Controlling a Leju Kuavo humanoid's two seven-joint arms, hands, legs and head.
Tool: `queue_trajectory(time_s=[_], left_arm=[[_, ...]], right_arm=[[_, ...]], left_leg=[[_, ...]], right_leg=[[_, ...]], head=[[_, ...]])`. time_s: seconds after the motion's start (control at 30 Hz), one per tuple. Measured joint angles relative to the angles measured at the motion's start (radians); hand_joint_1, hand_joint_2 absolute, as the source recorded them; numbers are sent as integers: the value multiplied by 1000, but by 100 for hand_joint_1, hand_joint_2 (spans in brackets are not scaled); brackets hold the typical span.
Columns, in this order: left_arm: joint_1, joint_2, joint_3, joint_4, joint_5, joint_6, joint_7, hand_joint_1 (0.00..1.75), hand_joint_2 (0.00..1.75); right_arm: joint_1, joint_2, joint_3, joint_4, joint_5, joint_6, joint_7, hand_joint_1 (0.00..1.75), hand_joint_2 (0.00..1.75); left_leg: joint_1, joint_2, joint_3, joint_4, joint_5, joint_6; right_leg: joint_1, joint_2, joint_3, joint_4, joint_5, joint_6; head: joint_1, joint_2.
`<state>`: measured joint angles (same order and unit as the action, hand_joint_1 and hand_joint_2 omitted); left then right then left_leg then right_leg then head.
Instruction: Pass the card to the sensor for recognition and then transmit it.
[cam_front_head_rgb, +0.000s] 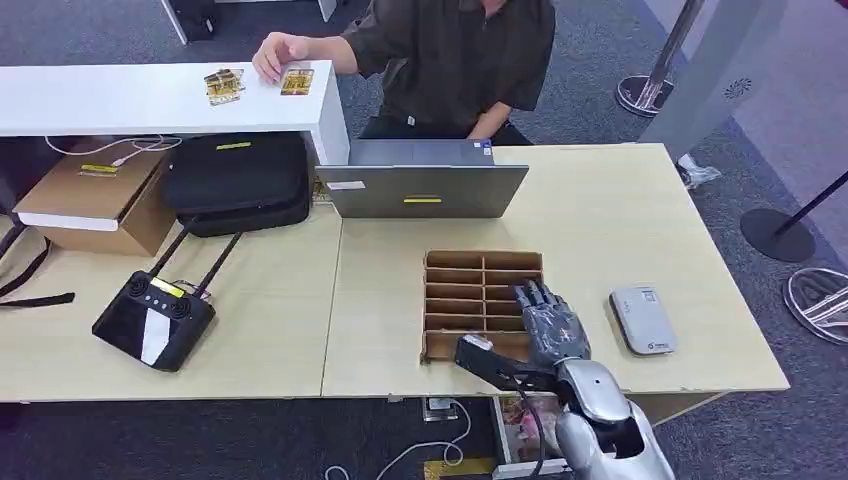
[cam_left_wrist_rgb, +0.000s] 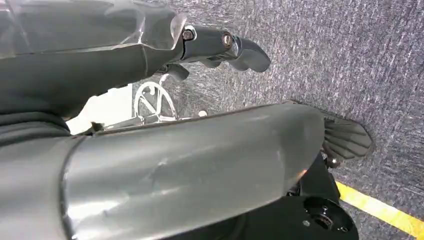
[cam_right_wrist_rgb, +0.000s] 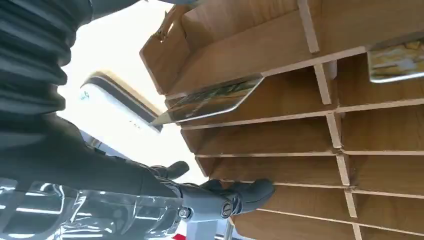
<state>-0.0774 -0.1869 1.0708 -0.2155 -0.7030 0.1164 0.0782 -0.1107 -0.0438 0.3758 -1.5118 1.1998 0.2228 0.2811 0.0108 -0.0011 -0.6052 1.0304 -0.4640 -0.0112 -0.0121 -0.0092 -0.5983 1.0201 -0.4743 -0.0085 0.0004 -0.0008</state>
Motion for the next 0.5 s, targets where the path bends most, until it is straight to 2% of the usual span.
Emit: queue_trajectory(time_s=[0.03,0.07,0.33,0.5], left_arm=[[0,0,0,0,-1,0,0,0,0],[0,0,0,0,-3,0,0,0,0],[0,0,0,0,-5,0,2,0,0],[0,-1,5,0,0,9,-1,0,0]], right_arm=[[5,-5,0,-6,-6,0,3,0,175],[13,-9,0,-12,-7,0,6,0,0],[40,-23,0,-49,-5,3,23,0,0],[55,-24,-1,-106,39,-59,24,0,0]], left_leg=[[0,0,0,0,0,0],[0,0,0,0,0,0],[0,0,0,0,0,0],[0,0,0,0,0,0]], right_leg=[[0,0,0,0,0,0],[0,0,0,0,0,0],[0,0,0,0,0,0],[0,1,0,0,0,0]], head=[[0,0],[0,0],[0,0],[0,0]])
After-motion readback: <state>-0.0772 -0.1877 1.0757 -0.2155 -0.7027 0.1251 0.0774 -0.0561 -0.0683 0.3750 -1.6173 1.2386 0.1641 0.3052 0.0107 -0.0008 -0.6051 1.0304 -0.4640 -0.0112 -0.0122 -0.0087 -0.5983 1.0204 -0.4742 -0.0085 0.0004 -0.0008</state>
